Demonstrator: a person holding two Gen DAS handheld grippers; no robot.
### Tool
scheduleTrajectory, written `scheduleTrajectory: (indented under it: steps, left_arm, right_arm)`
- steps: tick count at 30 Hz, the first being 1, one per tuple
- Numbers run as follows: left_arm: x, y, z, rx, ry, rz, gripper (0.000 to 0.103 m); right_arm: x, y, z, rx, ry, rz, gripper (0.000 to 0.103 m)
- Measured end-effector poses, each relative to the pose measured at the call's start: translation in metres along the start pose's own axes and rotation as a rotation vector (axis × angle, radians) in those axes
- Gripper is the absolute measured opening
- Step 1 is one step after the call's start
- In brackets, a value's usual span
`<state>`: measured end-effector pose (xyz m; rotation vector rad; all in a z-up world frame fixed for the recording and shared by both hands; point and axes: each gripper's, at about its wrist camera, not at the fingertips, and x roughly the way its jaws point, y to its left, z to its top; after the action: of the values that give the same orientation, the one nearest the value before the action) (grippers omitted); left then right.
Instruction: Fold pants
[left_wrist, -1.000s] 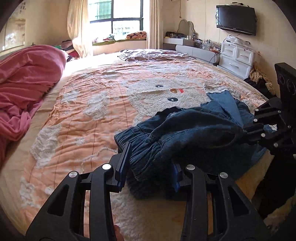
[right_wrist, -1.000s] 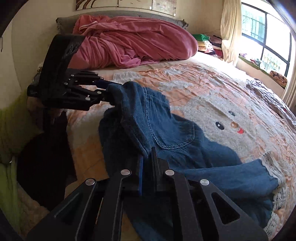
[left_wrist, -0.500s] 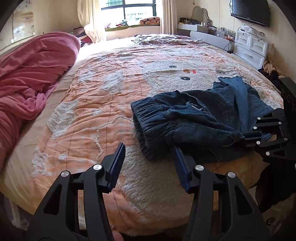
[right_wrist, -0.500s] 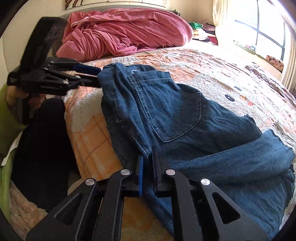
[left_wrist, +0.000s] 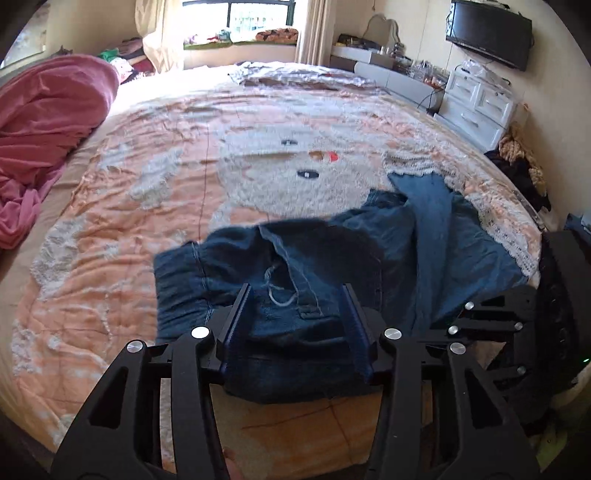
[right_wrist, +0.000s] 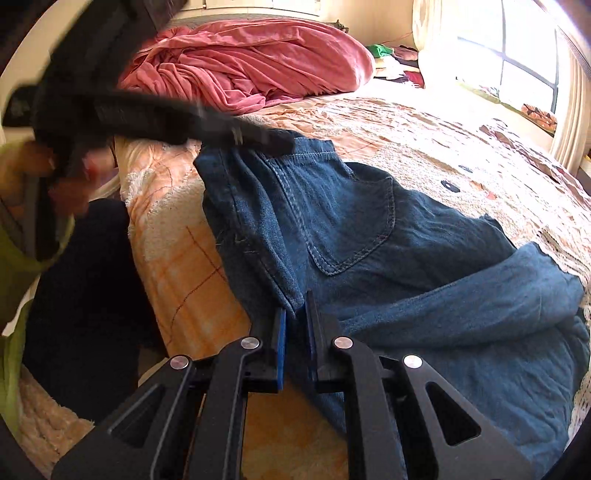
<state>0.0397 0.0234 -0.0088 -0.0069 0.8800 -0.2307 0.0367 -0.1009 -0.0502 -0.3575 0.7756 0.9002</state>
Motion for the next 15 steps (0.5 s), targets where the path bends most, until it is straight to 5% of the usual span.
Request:
scheduleTrajectory:
  steps: [6,10,15]
  left_arm:
    - [0.010,0.007,-0.028,-0.011,0.040,0.015,0.035]
    - [0.009,0.006,-0.026,-0.008,0.043,0.021,0.035]
    - [0.008,0.006,-0.026,-0.012,0.040,0.020,0.035]
  right_arm:
    - [-0.015,-0.010,-0.002,0.104,-0.010,0.054,0.016]
    - [-0.042,-0.013,0.004,0.166,-0.087,0.074,0.031]
    - [-0.055,-0.023,0.020,0.194,-0.142,0.009,0.041]
